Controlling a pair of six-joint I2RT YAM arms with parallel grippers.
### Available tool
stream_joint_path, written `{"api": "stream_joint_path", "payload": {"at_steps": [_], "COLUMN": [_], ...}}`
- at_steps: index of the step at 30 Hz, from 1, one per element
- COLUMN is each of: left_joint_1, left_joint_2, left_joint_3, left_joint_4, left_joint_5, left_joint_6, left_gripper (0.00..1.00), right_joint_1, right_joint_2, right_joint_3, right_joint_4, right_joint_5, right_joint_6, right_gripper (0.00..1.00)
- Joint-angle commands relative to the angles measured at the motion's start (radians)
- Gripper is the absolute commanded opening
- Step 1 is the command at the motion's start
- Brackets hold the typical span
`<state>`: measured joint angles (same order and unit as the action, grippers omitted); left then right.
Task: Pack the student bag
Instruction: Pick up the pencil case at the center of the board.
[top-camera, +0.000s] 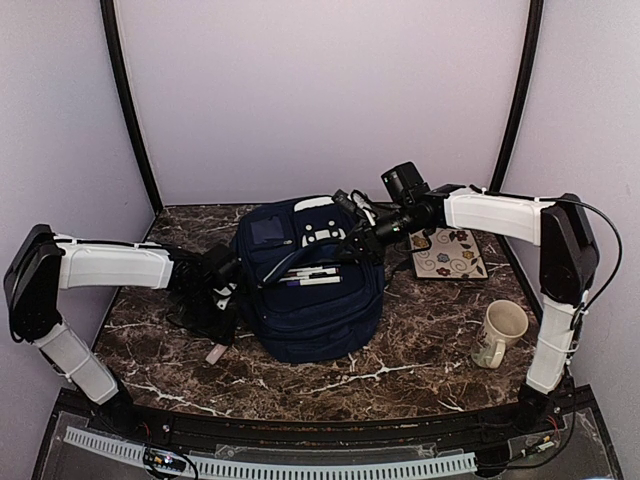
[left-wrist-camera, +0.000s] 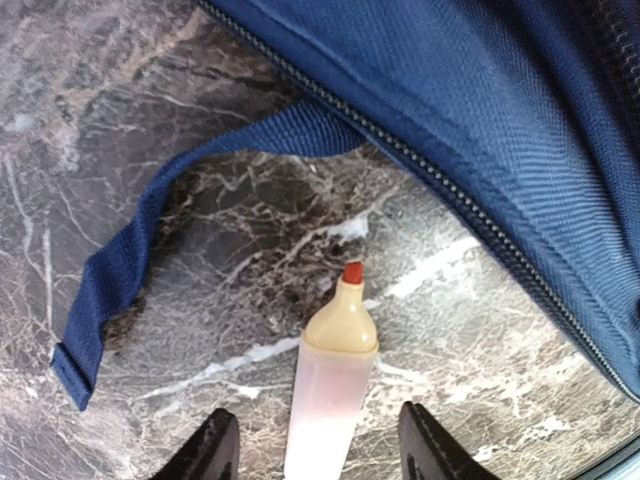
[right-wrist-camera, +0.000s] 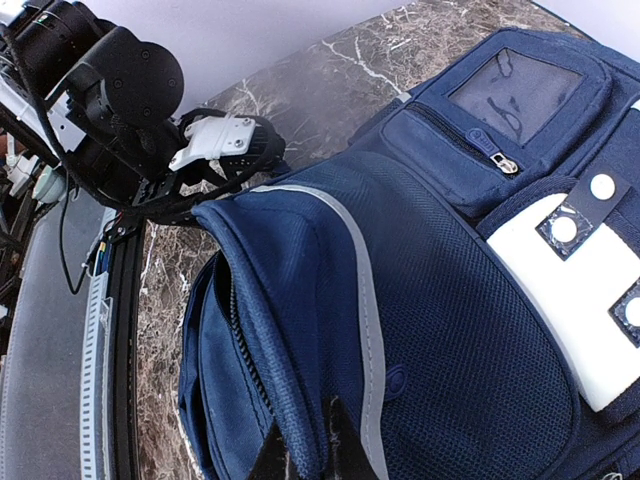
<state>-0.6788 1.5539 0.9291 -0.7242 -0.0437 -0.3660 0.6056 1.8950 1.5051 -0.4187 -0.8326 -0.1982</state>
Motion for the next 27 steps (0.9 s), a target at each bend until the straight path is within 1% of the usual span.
{"api": "stream_joint_path", "payload": {"at_steps": [1, 6, 10, 15, 18, 22, 27], "left_joint_1": [0.001, 0.001, 0.002, 0.002, 0.001, 0.002, 0.002], "left_joint_2": [0.027, 0.06, 0.076, 0.08, 0.081, 0.072, 0.084], "left_joint_3": [0.015, 0.02, 0.036, 0.036, 0.034, 0.028, 0.023], "left_joint_4": [-0.026, -0.019, -0.035, -0.044, -0.057, -0.063, -0.063], "left_joint_5": [-0.015, -0.013, -0.039, -0.029, -0.035, -0.047, -0.032], "left_joint_6": [0.002, 0.002, 0.002, -0.002, -0.018, -0.043, -0.052], "left_gripper": [0.55, 0.45, 0.36, 0.31, 0.31, 0.36, 0.36], "right_joint_1": [0.002, 0.002, 0.003, 0.002, 0.003, 0.002, 0.003], "right_joint_2": [0.001, 0.003, 0.005, 0.01, 0.012, 0.014, 0.015], "right_joint_3": [0.018, 0.017, 0.018, 0.019, 0.019, 0.02, 0.02], "right_joint_4": [0.036, 0.035, 0.034, 0.033, 0.032, 0.032, 0.032], "right_joint_5": [-0.072, -0.072, -0.071, -0.072, -0.074, -0.077, -0.079], "right_joint_6": [0.022, 0.019, 0.019, 0.019, 0.019, 0.02, 0.02], "right_gripper": [0.0, 0.0, 0.0, 0.0, 0.0, 0.0, 0.0]}}
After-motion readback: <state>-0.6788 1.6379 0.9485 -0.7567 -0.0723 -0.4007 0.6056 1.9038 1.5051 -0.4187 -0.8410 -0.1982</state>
